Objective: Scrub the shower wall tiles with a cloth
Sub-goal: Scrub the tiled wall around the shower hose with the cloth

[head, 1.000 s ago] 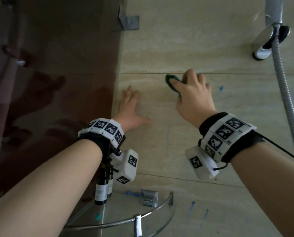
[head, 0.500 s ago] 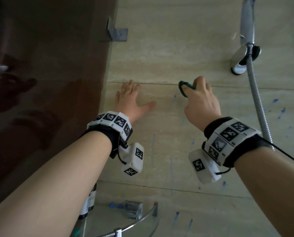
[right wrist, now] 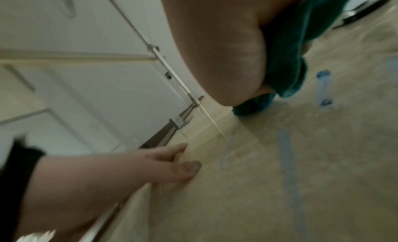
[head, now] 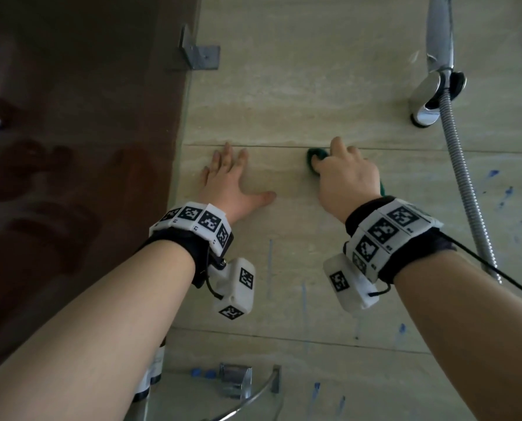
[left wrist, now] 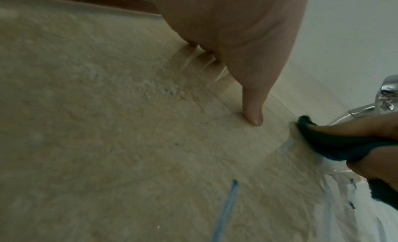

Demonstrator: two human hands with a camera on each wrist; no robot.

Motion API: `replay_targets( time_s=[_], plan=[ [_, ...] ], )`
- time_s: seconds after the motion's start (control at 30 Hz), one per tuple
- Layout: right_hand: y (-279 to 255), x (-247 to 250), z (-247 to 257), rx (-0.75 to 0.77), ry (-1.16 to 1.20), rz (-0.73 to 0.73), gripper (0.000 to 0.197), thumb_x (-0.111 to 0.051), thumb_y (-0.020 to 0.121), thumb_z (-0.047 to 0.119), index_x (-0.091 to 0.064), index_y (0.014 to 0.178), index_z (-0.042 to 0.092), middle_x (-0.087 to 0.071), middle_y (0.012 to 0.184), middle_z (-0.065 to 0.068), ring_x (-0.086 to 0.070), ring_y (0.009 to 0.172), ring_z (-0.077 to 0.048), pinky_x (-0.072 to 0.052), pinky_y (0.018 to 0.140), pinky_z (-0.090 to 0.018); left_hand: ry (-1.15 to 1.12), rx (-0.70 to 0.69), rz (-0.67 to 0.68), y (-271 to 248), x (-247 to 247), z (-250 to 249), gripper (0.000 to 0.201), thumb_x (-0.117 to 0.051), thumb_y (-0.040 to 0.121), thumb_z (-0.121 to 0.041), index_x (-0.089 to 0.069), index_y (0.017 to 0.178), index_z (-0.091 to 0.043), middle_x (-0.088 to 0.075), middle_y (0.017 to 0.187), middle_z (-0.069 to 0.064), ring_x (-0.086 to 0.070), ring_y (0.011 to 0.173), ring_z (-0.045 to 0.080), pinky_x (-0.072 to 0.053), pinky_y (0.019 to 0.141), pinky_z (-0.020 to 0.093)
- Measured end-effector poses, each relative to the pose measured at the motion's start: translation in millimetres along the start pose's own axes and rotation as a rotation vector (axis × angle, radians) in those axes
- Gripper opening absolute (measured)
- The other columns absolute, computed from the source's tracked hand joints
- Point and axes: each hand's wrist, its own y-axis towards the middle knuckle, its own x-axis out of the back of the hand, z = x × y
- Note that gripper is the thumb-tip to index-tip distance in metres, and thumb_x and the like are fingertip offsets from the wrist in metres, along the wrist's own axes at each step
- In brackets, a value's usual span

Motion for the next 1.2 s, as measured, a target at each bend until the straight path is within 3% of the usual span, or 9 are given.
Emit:
replay_targets(
  time_s=[0.07, 0.2, 0.37, 0.53, 0.67, 0.87, 1.03, 1.2],
  plan=[
    [-2.5, 1.3, 4.4, -0.033, 0.065, 0.023, 0.035, -0.043, 0.096, 0.008, -0.055, 0.128, 0.013, -0.032, 0.136, -0.013, -0.042, 0.114, -0.035, -0.036, 0.074, -0.037, -0.005, 0.004, -0.004, -0.2, -0.1, -0.3, 0.103, -0.056, 0.080, -0.068, 0.002, 0.154, -0.025, 0.021, 0.159, 0.001, 0.017, 0.146, 0.020, 0.008, 0.117, 0.040],
    [-8.8, -8.0, 18.8, 0.159, 0.066, 0.040, 0.033, -0.042, 0.096, 0.010, -0.057, 0.125, 0.016, -0.036, 0.125, -0.011, -0.043, 0.107, -0.032, -0.035, 0.071, -0.037, -0.011, -0.002, -0.002, -1.2, -0.3, -0.2, 0.104, -0.055, 0.080, -0.069, 0.002, 0.154, -0.025, 0.020, 0.159, 0.001, 0.017, 0.146, 0.020, 0.007, 0.117, 0.040],
    [-9.2, -2.3, 8.7, -0.085, 0.113, 0.001, 0.035, -0.043, 0.094, 0.007, -0.057, 0.125, 0.013, -0.036, 0.127, -0.012, -0.042, 0.111, -0.034, -0.034, 0.072, -0.037, -0.016, 0.003, 0.001, -0.7, -1.1, 0.8, 0.104, -0.055, 0.079, -0.070, 0.002, 0.154, -0.026, 0.021, 0.159, 0.001, 0.017, 0.146, 0.021, 0.008, 0.117, 0.040],
    [-17.2, -8.4, 24.2, 0.114, 0.099, 0.058, 0.031, -0.043, 0.095, 0.008, -0.058, 0.122, 0.012, -0.037, 0.125, -0.010, -0.043, 0.110, -0.032, -0.035, 0.075, -0.037, -0.030, 0.009, -0.001, 0.3, -0.7, -0.1, 0.104, -0.057, 0.079, -0.068, 0.001, 0.154, -0.025, 0.019, 0.159, 0.001, 0.016, 0.147, 0.021, 0.007, 0.117, 0.041],
    [-13.7, -3.3, 5.1, -0.024, 0.057, 0.028, 0.035, -0.042, 0.094, 0.006, -0.057, 0.125, 0.013, -0.038, 0.124, -0.012, -0.044, 0.111, -0.034, -0.035, 0.075, -0.038, -0.013, 0.010, -0.014, 1.1, -2.1, 0.3, 0.104, -0.058, 0.079, -0.068, 0.001, 0.154, -0.026, 0.018, 0.160, 0.001, 0.015, 0.147, 0.021, 0.007, 0.117, 0.041],
    [-34.8, -9.7, 20.3, 0.269, 0.051, 0.116, 0.029, -0.040, 0.095, 0.007, -0.052, 0.122, 0.011, -0.036, 0.113, -0.008, -0.044, 0.102, -0.030, -0.035, 0.072, -0.037, -0.020, 0.013, -0.030, 1.2, -2.2, 0.3, 0.106, -0.056, 0.076, -0.073, -0.001, 0.154, -0.026, 0.016, 0.160, 0.001, 0.013, 0.147, 0.022, 0.006, 0.118, 0.041],
    [-28.7, -7.7, 3.1, 0.061, 0.080, 0.053, 0.034, -0.041, 0.095, 0.006, -0.056, 0.125, 0.013, -0.037, 0.122, -0.011, -0.043, 0.104, -0.031, -0.035, 0.071, -0.036, -0.006, 0.016, -0.029, 0.0, -2.7, -1.0, 0.104, -0.057, 0.079, -0.069, 0.000, 0.154, -0.026, 0.016, 0.160, 0.001, 0.014, 0.147, 0.021, 0.005, 0.119, 0.041],
    [-40.0, -9.9, 22.4, 0.265, 0.093, 0.144, 0.025, -0.041, 0.094, 0.005, -0.053, 0.116, 0.009, -0.033, 0.102, -0.005, -0.038, 0.088, -0.025, -0.033, 0.069, -0.036, -0.038, 0.023, -0.034, 0.0, -3.5, -1.3, 0.105, -0.060, 0.078, -0.068, -0.001, 0.154, -0.026, 0.017, 0.160, 0.000, 0.014, 0.147, 0.020, 0.007, 0.118, 0.040]
  ],
)
